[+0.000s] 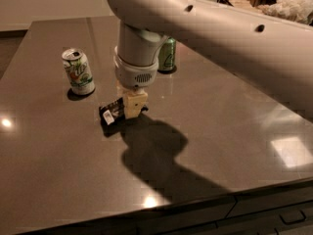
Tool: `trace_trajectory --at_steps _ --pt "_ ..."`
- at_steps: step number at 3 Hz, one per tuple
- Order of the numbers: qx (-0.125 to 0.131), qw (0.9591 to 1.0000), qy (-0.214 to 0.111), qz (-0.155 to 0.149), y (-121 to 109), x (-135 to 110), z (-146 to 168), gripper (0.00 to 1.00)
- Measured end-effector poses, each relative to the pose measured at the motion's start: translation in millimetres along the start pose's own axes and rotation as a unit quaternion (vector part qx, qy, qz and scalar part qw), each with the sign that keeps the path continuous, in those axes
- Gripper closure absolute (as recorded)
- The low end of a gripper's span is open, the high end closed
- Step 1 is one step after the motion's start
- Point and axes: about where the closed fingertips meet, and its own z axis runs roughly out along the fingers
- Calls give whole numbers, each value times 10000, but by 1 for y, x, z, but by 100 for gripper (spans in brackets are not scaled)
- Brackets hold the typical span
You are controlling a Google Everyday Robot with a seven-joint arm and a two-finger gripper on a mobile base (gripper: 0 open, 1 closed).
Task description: Move rxbar chocolate near 7up can
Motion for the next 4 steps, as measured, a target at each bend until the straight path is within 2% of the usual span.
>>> trace_trajectory --at_steps 1,2,3,4 --pt "467 9958 213 762 -35 6 0 100" --pt "703 9864 350 1443 -62 12 7 100" --pt "791 9782 408 1875 -80 13 17 82" --pt "821 9732 387 2115 -88 8 21 59"
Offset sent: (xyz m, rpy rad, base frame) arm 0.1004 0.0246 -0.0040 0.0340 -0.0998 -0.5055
